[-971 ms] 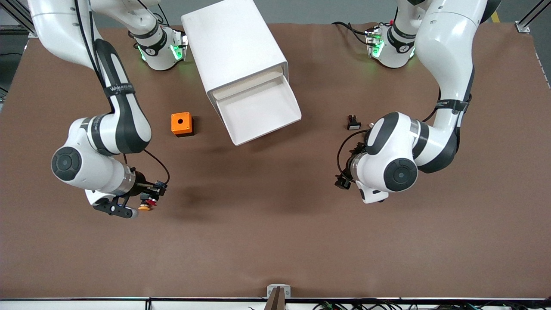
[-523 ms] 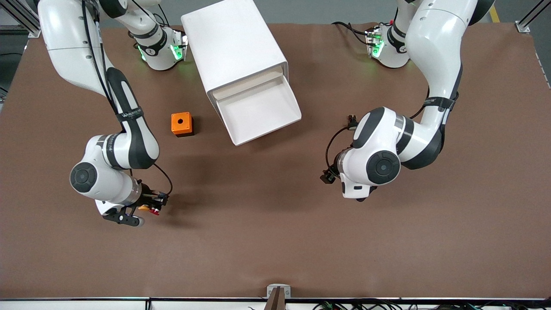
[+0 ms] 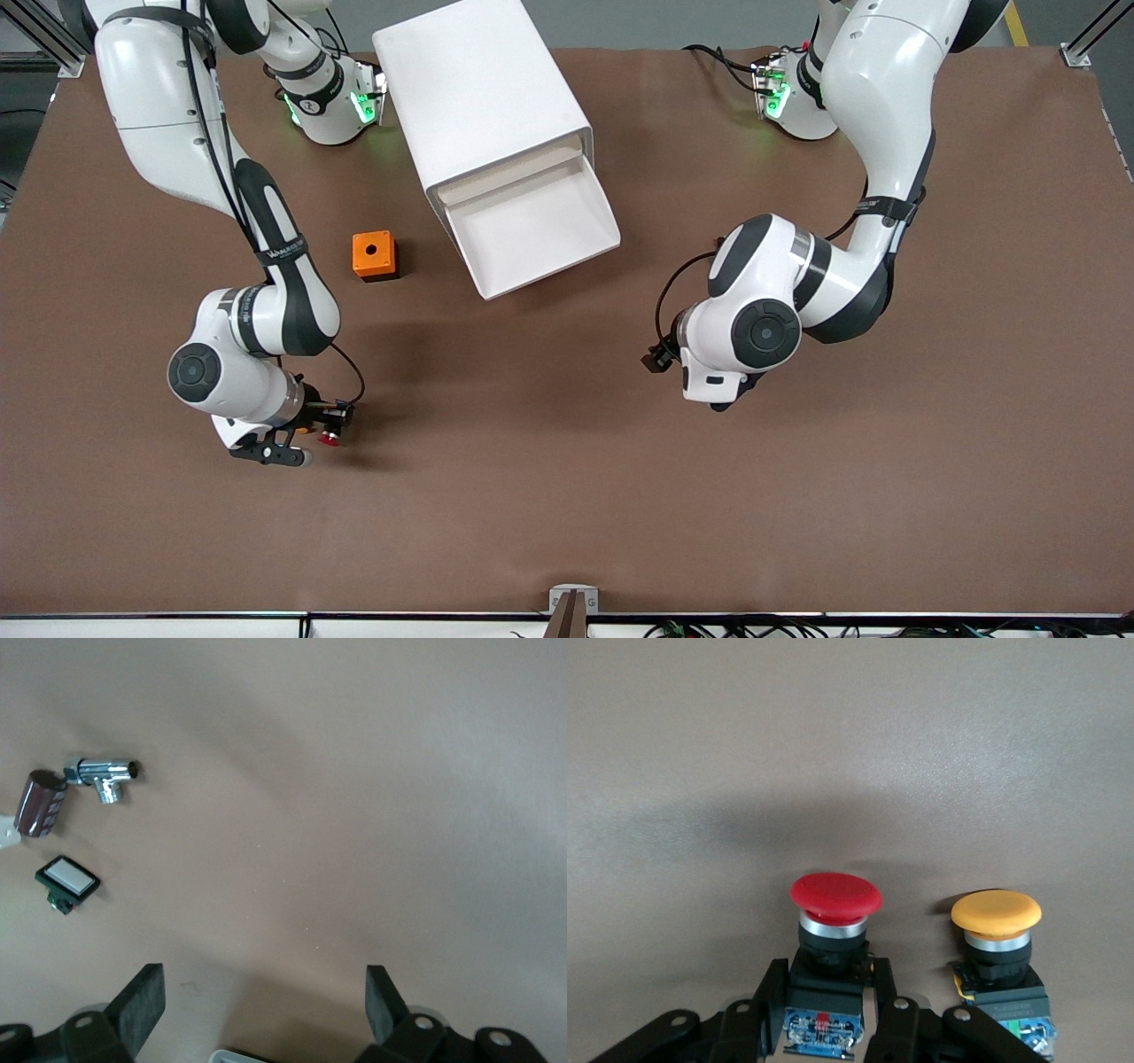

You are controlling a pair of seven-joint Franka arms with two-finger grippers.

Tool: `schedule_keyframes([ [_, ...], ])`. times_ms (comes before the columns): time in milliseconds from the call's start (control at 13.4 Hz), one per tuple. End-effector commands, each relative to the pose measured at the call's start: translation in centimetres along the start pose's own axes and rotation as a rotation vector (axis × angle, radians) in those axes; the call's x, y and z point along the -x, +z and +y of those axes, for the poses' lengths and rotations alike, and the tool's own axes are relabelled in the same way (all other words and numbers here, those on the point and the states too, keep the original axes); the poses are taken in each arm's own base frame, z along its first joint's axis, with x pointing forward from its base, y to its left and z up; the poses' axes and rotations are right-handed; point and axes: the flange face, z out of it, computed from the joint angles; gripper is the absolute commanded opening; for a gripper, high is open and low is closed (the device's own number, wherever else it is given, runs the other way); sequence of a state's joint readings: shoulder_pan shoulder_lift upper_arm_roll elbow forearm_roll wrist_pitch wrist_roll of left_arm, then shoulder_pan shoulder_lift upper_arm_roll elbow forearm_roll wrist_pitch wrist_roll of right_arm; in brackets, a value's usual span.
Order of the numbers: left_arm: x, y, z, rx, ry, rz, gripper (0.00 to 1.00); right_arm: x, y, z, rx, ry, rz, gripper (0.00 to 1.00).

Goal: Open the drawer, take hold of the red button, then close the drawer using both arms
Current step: 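Carry the red button beside the yellow button while the left gripper approaches, then set down the red button with the right gripper while the left gripper pushes the drawer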

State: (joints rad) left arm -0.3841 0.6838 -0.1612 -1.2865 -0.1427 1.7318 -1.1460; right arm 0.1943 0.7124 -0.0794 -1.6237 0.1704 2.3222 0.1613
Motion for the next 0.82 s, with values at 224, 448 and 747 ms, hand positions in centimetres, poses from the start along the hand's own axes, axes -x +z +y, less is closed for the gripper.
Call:
schedule_keyframes([
  [224,5.7,1.7,1.9,-0.025,0.186,0.01,0.99,-0.5,0.8,0.2,-0.016,-0.01,-0.002,0.34],
  [448,9.0,2.4,3.0,-0.03,0.248,0.013,0.99,-1.4,-0.4,0.2,-0.022,-0.011,0.024,0.77],
  [747,11.7,4.5,4.8,0.049,0.364,0.061,0.99,-2.8,-3.2,1.6,-0.029,-0.004,0.066,1.0],
])
